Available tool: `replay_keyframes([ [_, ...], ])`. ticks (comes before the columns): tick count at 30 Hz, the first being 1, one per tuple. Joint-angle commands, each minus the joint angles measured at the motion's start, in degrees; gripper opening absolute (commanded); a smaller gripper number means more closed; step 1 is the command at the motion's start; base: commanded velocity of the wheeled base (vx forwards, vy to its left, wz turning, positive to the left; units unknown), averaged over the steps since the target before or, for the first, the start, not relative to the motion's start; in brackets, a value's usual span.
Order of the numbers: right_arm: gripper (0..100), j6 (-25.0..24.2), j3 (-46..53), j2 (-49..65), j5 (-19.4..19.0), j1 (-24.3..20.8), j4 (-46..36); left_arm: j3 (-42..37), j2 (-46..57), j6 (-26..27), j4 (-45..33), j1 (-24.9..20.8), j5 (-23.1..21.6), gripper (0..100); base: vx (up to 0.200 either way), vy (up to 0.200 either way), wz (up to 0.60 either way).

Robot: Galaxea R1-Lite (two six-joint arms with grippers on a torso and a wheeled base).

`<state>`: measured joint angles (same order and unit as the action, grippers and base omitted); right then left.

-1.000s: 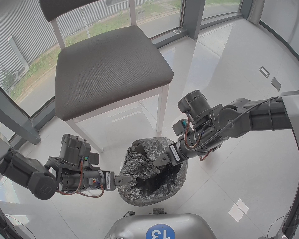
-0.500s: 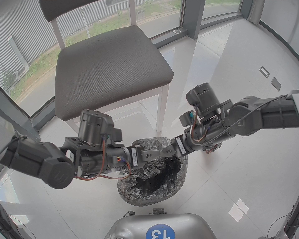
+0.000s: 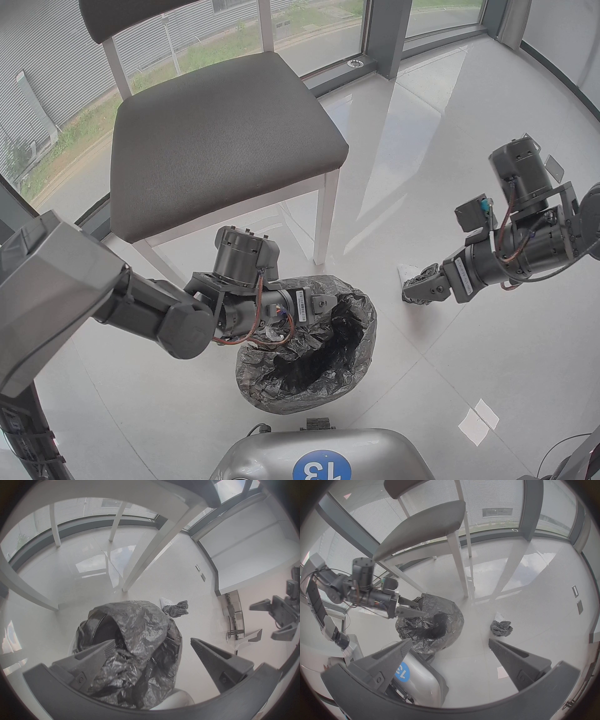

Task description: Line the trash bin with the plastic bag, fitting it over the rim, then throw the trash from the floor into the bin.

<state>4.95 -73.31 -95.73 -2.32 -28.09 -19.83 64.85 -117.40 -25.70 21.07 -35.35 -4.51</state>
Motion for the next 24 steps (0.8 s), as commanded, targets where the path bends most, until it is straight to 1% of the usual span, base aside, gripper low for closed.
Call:
replay_keyframes([
  [1, 100, 0.50, 1.95, 5.29, -0.14, 1.46, 0.06, 4.23, -5.48, 0.12, 0.12, 0.46, 0.82, 100, 0.000, 0.000, 0.00],
  [3, 100, 0.41, 2.03, 6.35, -0.14, 1.63, -0.03, 6.16, -5.74, -0.32, -0.06, 1.25, 1.26, 100, 0.000, 0.000, 0.00],
  [6, 100, 0.50, 2.83, 6.61, -0.14, 1.81, -0.03, 6.25, -5.65, -0.32, 0.03, 1.95, 1.17, 100, 0.000, 0.000, 0.00],
  [19, 100, 1.38, 3.44, 7.05, -0.14, 2.34, -0.03, 6.43, -6.18, -0.41, 0.64, -0.68, 1.08, 100, 0.000, 0.000, 0.00],
  [20, 100, 1.38, 3.44, 7.05, -0.14, 2.34, -0.03, 6.43, -6.18, -0.41, 0.64, -0.68, 1.08, 0, 0.000, 0.000, 0.00],
  [24, 100, 1.38, 3.35, 6.96, -0.14, 2.34, 0.06, 6.34, -6.18, -0.41, 1.43, -0.77, 1.26, 0, 0.000, 0.000, 0.00],
])
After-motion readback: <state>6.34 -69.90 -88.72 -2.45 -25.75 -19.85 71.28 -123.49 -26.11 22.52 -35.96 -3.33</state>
